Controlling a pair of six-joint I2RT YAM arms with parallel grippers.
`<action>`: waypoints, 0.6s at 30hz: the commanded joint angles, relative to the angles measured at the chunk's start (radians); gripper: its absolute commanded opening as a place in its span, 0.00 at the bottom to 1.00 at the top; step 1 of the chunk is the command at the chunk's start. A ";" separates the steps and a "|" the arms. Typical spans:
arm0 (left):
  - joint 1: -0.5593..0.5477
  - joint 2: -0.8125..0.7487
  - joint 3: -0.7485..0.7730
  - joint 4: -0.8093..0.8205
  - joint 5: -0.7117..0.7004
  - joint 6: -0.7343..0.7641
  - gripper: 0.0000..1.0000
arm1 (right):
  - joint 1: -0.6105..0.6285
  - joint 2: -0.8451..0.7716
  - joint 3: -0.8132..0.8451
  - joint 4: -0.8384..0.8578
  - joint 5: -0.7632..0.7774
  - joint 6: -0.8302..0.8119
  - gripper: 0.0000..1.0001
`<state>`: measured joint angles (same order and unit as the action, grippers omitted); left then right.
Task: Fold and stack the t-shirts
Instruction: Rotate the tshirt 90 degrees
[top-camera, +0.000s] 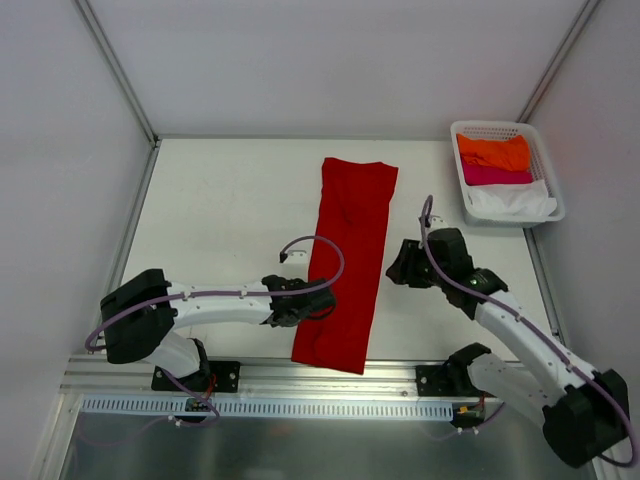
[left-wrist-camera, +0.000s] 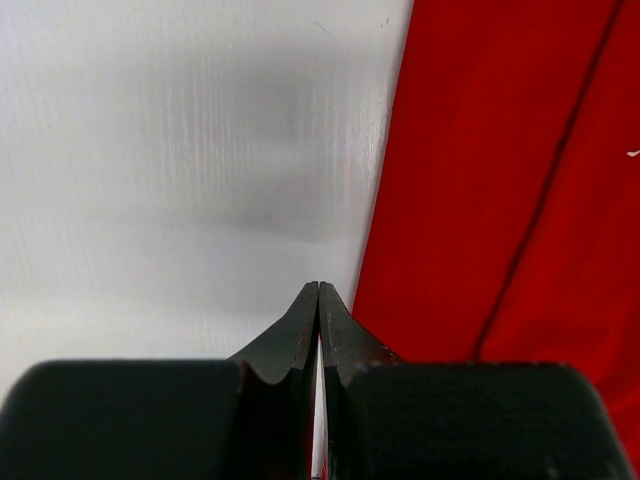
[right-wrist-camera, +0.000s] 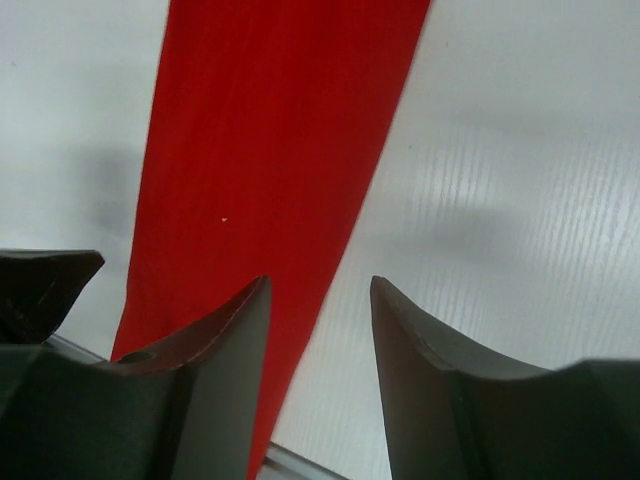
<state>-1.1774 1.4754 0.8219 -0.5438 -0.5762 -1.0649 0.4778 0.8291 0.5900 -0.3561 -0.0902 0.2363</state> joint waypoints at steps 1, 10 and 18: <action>-0.008 0.002 -0.021 0.004 0.004 -0.052 0.00 | 0.007 0.151 0.089 0.184 0.018 0.003 0.48; -0.008 -0.072 -0.101 0.005 -0.027 -0.092 0.00 | 0.005 0.646 0.405 0.307 0.037 -0.052 0.46; -0.008 -0.058 -0.127 0.005 -0.017 -0.110 0.00 | 0.004 0.953 0.692 0.272 0.035 -0.087 0.42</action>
<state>-1.1790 1.4204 0.6979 -0.5316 -0.5800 -1.1458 0.4797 1.7081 1.1744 -0.0895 -0.0586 0.1791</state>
